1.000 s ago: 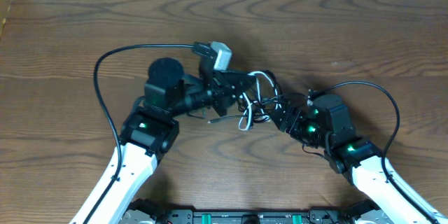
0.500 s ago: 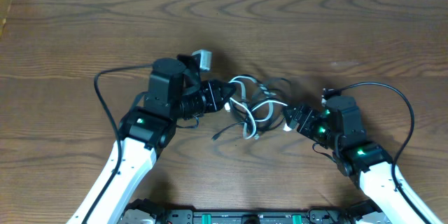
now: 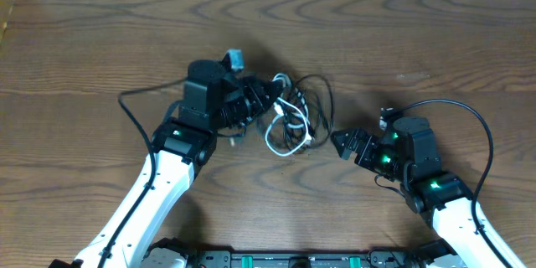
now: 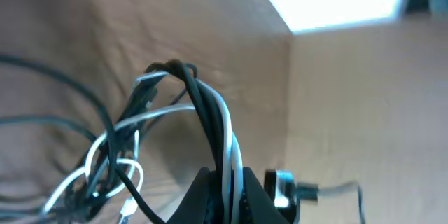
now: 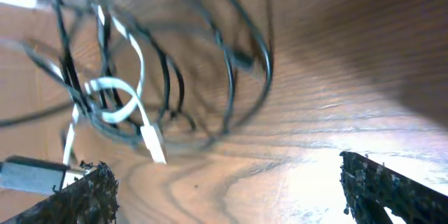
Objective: Untangle cables
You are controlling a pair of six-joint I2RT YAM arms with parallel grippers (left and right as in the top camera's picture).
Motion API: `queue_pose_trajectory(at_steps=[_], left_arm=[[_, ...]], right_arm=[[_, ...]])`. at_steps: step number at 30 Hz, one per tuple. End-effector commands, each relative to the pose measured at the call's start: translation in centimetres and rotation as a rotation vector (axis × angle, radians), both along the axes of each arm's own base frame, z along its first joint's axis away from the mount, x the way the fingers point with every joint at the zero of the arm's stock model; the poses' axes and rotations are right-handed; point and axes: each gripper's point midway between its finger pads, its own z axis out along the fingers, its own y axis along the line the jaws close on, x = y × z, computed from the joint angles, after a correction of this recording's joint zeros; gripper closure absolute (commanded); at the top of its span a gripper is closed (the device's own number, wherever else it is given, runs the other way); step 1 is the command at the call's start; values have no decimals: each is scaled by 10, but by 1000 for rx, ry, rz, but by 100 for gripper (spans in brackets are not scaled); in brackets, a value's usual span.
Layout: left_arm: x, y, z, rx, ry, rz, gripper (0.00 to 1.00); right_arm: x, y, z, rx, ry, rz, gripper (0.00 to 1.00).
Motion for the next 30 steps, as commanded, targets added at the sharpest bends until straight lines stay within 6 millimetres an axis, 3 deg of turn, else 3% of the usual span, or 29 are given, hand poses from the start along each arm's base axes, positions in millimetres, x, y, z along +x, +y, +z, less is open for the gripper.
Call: queue_pose_trajectory(at_steps=[1,6,13,17,26,30], left_arm=[[-16,-18,24,29,-233,-253,92],[-40,-32,40,-21,-375,-451,92],[-68,-41,58,-86,-545,-655,92],[-73,-42,60,-102,-557,-684,92],[-71,-42,59,-98,-550,-671,92],[-35,-32,44,-64,-307,-397,92]], right_arm=[[-7,12,7,57,-6,74,1],[-12,23,16,166,46,72,12],[-2,22,23,205,45,4,65],[1,19,22,227,75,-58,86],[10,24,37,265,13,-45,90],[8,23,33,255,26,-43,84]])
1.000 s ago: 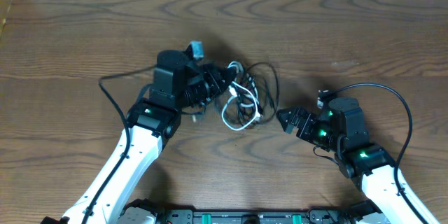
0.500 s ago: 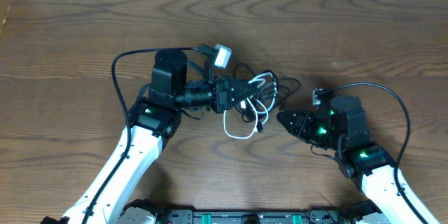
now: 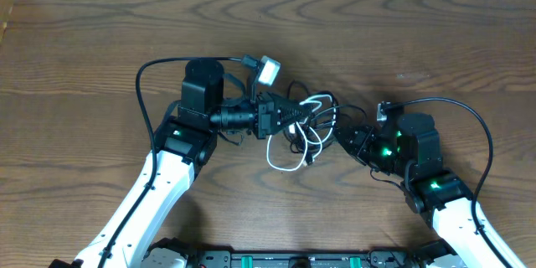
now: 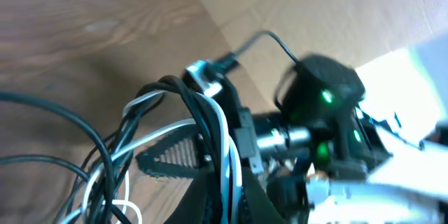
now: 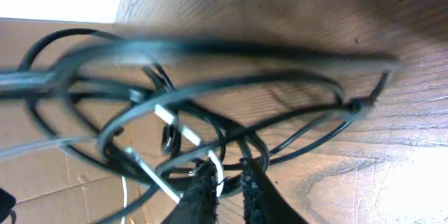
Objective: Untangle cables
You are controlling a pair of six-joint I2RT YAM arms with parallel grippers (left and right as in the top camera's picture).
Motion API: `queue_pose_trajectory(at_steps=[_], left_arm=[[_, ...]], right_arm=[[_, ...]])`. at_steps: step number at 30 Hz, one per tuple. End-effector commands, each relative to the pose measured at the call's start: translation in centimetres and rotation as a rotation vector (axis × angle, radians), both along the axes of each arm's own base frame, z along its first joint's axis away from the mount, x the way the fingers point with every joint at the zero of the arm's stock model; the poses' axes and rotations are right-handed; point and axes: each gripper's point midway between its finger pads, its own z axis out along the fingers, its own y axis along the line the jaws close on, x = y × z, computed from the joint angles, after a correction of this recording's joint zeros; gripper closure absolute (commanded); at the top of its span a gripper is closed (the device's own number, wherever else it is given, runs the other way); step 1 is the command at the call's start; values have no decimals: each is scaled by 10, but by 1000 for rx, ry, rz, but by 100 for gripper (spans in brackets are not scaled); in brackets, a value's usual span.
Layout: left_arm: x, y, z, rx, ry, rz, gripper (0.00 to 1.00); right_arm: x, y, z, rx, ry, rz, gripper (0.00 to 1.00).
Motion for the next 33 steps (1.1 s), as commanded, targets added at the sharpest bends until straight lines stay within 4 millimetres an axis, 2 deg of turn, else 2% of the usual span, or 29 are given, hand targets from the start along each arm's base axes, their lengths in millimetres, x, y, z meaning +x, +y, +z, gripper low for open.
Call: queue_pose_trajectory(at_steps=[1,2,5,7,12,15,17,21,25,30,33], left_arm=[[38,13,-4,19,195,277,92],[49,19,-8,23,250,364,92],[76,39,-17,2,382,609,92],[86,49,-20,-45,490,727,92],[97,62,-23,-163,693,889,92],[98,63,-23,-183,724,908,92],[98,63,-23,-199,751,918,92],[101,66,-24,-238,803,964,93],[101,65,-25,-251,816,990,93],[100,59,-26,-270,839,1022,92],[99,57,-26,-287,869,1025,93]], right_arm=[[-2,-2,-1,-8,5,1,77],[-4,-2,-4,-16,13,5,62],[-14,-5,-16,-38,81,7,52],[-22,-8,-25,-43,143,-1,45],[-34,-3,-29,-23,194,36,37],[-35,-2,-28,13,242,5,19],[-37,0,-29,38,284,-20,12],[-42,6,-36,84,410,-114,10],[-35,10,-46,105,491,-250,1],[-19,37,-44,210,510,-277,1],[-9,46,-51,248,532,-304,1]])
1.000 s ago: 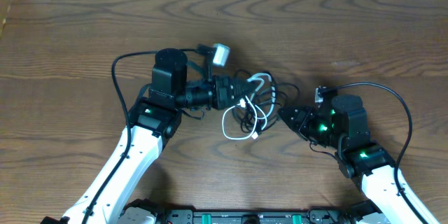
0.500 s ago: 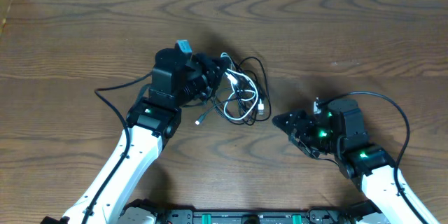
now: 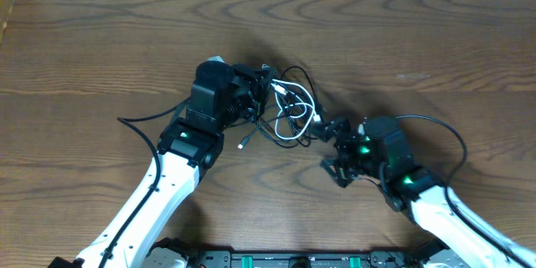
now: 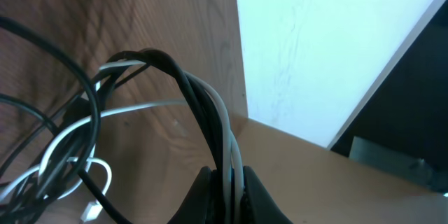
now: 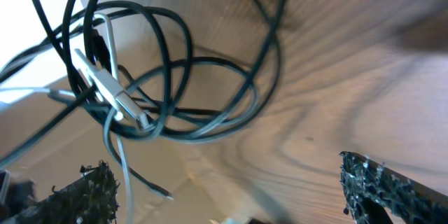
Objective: Untangle cables
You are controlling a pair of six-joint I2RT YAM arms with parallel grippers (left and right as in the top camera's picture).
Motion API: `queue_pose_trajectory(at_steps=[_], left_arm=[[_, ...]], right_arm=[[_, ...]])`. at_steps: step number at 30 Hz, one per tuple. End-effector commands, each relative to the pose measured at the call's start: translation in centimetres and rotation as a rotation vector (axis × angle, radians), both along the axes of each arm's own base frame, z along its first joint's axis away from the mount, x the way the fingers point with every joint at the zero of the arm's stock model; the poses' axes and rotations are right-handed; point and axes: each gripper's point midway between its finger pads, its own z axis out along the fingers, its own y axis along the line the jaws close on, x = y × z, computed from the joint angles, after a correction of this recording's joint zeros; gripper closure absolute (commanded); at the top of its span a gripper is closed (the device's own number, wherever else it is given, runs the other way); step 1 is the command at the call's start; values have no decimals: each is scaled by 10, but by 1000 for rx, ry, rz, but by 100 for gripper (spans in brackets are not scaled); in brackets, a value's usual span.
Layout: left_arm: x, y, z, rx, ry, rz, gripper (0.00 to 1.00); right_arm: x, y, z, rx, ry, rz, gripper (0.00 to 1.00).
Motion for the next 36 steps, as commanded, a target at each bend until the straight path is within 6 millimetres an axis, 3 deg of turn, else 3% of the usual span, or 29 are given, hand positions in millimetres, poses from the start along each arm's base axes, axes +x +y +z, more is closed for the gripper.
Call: queue_pose_trajectory(at_steps=[1,5,12,15,20,21,23,25,29,31,34,35,36], left_arm=[[6,1,12,-43,2,50,93],[5,1,11,-41,2,49,93],[2,-3,11,-36,-1,16,93],[0,-8,11,-35,-1,5,93],[-5,-16,11,-35,-1,-16,93],[-5,-16,11,-35,-1,-18,93],[-5,-16,11,-35,-1,-18,93],[-5,-16,11,-36,-1,-18,93],[-5,-16,11,-36,-1,-18,93],[-5,-16,11,-36,-1,-18,92],[-5,-16,11,-35,-1,-18,93],[-5,-16,11,-35,-1,-18,93],[-5,-16,11,-28,-7,-21,93]], right_arm=[[8,2,-19,18,96,-106,1],[22,7,-26,58,108,-150,1],[28,13,-28,113,143,-187,2],[33,18,-24,143,124,-179,11],[34,19,-25,153,125,-178,42],[34,19,-27,150,130,-178,44],[32,20,-30,148,140,-173,42],[30,22,-34,150,163,-174,34],[30,27,-34,169,173,-180,35],[32,27,-34,167,160,-187,50],[40,19,-36,97,72,-193,91],[43,17,-37,66,33,-182,99],[44,16,-37,39,-1,-164,99]])
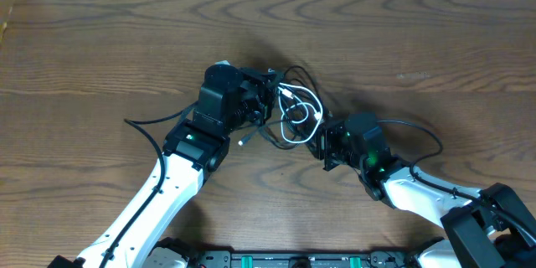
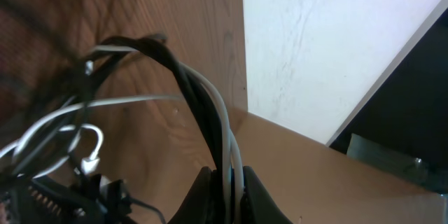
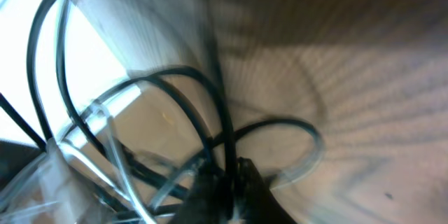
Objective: Untangle cables
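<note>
A tangle of black and white cables (image 1: 295, 110) lies mid-table between the two arms. My left gripper (image 1: 268, 102) is at its left edge, shut on a bundle of black and white strands (image 2: 204, 105) that runs down between its fingers (image 2: 225, 185). My right gripper (image 1: 318, 141) is at the tangle's lower right, shut on a black cable (image 3: 218, 105) pinched between its fingertips (image 3: 227, 176). Black and white loops (image 3: 105, 126) hang blurred beyond it. A white plug (image 1: 287, 94) shows in the tangle.
The wooden table (image 1: 435, 42) runs to a white wall at the far edge. The left arm's own black lead (image 1: 144, 127) loops out to the left, the right arm's lead (image 1: 412, 127) arches behind it. Cardboard (image 1: 5, 12) stands at the far left corner.
My right gripper was open beside the tangle and is now shut on a black cable, a little further left. The left gripper keeps its hold on the bundle, shifted slightly right.
The left gripper has held the black and white bundle throughout. First the right gripper stood open right of the tangle. Then it was shut on black strands while the left reached right. Then it was open again. Now it is shut on a black cable.
</note>
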You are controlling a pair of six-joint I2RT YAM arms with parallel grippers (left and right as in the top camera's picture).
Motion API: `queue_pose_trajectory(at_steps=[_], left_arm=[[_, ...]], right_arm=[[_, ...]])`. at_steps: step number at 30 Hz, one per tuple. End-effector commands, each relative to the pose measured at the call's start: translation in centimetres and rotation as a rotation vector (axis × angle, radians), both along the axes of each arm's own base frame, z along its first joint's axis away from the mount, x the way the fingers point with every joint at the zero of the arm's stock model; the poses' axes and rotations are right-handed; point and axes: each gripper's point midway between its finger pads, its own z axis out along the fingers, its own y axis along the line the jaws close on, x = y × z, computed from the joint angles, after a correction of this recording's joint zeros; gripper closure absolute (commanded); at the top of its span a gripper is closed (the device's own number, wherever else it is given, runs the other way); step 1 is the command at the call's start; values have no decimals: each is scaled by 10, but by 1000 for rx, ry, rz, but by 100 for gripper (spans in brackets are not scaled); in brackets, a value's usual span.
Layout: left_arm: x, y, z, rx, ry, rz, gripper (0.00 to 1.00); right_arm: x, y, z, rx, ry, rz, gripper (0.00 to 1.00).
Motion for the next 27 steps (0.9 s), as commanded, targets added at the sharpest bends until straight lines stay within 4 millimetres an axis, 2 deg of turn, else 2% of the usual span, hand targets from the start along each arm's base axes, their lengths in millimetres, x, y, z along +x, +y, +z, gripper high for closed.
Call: queue_pose_trajectory(at_steps=[1,4,7,11,13,19,22,25,27], left_arm=[[4,-1,12,12,-48,-13,93],[11,10,12,118,-130,-34,93],[23,33,12,221,-193,-6,92],[39,69,11,375,-274,14,92],[44,89,10,457,-304,17,92],[51,137,0,587,-293,55,92],[52,152,-4,618,-277,72,92],[52,157,-4,646,-287,63,92],[52,155,-4,685,-316,23,92]], right_arm=[[6,-7,-5,-130,-129,43,99],[4,-5,-2,-171,-217,142,99],[-2,1,10,-178,-331,284,99],[-22,11,40,-141,-574,541,99],[-32,9,57,-113,-683,635,99],[-52,-22,98,-103,-980,781,99],[-56,-45,114,-109,-1047,765,99],[-46,-73,111,-225,-1037,688,98],[-35,-98,97,-357,-950,603,99]])
